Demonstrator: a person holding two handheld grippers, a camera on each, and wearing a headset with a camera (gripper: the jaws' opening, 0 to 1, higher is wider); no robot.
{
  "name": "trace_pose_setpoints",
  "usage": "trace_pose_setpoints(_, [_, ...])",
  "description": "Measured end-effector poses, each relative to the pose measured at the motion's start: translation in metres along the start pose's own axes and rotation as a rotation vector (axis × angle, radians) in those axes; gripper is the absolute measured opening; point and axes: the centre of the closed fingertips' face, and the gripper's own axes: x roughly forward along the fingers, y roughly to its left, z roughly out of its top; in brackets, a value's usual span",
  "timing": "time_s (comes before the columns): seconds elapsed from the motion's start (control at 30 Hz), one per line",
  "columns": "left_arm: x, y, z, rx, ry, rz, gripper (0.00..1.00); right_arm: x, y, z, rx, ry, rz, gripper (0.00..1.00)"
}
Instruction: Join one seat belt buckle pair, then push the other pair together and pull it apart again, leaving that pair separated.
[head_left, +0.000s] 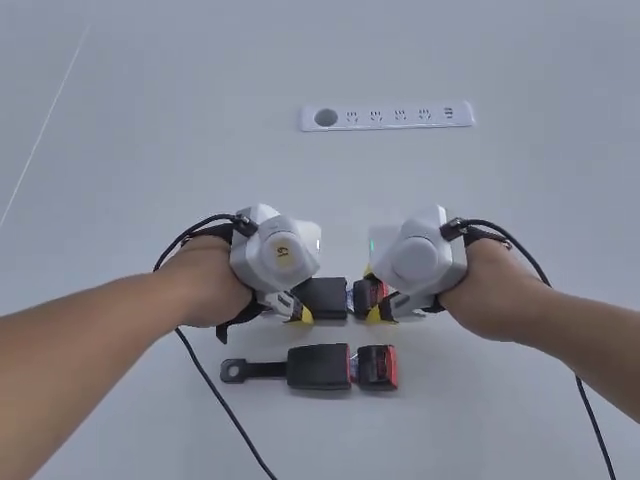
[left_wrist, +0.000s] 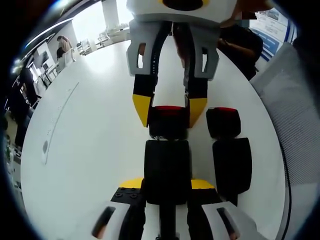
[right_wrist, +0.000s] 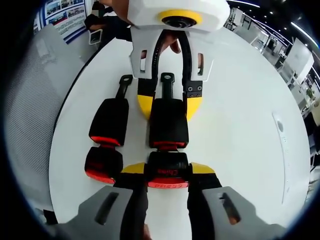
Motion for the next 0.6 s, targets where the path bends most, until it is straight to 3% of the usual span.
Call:
trace_pose_setpoints(0.3, [0.0,-0.001,0.0,0.003,0.003,-0.001,0.31,-0.002,0.002,-0.002,0.017,-0.016,0.001,0.27])
trace_pose_setpoints(0.6, [0.0,-0.002,-0.001,0.007,0.012,-0.008,0.31,-0.008,0.001,-0.016,0.005,0.004,0.013,0.27])
